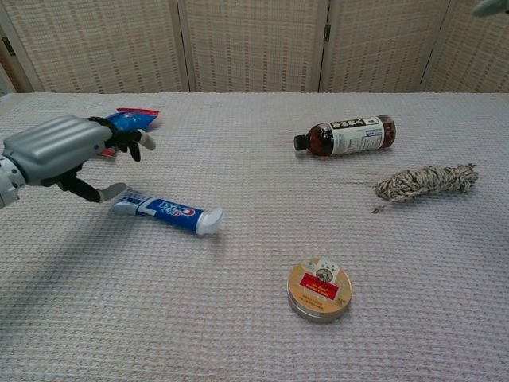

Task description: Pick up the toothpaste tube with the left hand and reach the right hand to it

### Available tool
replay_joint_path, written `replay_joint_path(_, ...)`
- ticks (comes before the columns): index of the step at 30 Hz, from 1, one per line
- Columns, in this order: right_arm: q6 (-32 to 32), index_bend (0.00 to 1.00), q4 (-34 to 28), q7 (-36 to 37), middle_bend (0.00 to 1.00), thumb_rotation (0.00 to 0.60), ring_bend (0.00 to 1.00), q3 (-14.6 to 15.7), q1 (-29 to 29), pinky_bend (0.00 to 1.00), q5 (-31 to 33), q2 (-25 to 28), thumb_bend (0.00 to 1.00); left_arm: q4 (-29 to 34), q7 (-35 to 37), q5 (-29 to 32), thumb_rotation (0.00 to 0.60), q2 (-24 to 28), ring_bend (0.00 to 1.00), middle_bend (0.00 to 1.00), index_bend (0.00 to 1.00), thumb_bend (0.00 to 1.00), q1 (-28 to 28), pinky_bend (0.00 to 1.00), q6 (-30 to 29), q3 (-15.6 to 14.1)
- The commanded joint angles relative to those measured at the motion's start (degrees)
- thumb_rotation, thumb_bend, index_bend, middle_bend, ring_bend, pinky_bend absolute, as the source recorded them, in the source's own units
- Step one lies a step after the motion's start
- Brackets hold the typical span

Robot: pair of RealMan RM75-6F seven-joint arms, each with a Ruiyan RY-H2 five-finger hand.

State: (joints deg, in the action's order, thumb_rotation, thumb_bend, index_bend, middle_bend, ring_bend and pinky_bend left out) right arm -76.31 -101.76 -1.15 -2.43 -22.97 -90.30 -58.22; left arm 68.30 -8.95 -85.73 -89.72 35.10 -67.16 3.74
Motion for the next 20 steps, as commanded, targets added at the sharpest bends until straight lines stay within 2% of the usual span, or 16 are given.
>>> replay_joint_path(1,-1.7,0.0,0.8,1.2,0.0,0.6,0.0,0.7,2.3,0.0,1.1,1.2,0.5,8.7,-2.6,4.7,0.6,7.8,0.29,0.34,0.22,0.46,-4.9,0.18,-4.4,1.8)
replay_joint_path(7,-4.0,0.0,1.5,3.2,0.0,0.6,0.0,2.1,6.2,0.0,2.4,2.7,0.5,17.0,-2.2,10.1,0.6,15.9,0.29,0.34,0.23,0.46,-10.7,0.16,-8.3,2.8)
replay_joint_path(12,-6.1,0.0,2.0,4.0,0.0,0.6,0.0,3.0,9.7,0.0,3.6,2.6,0.5,24.0,-0.4,12.6,0.6,21.8,0.29,0.34,0.24,0.46,-16.6,0.15,-13.0,2.1)
replay_joint_path(20,-10.1,0.0,3.3,4.3,0.0,0.6,0.0,3.9,15.0,0.0,5.1,0.4,0.5,29.2,-2.2,11.2,0.6,24.0,0.28,0.34,0.26,0.46,-23.9,0.14,-20.0,-1.5)
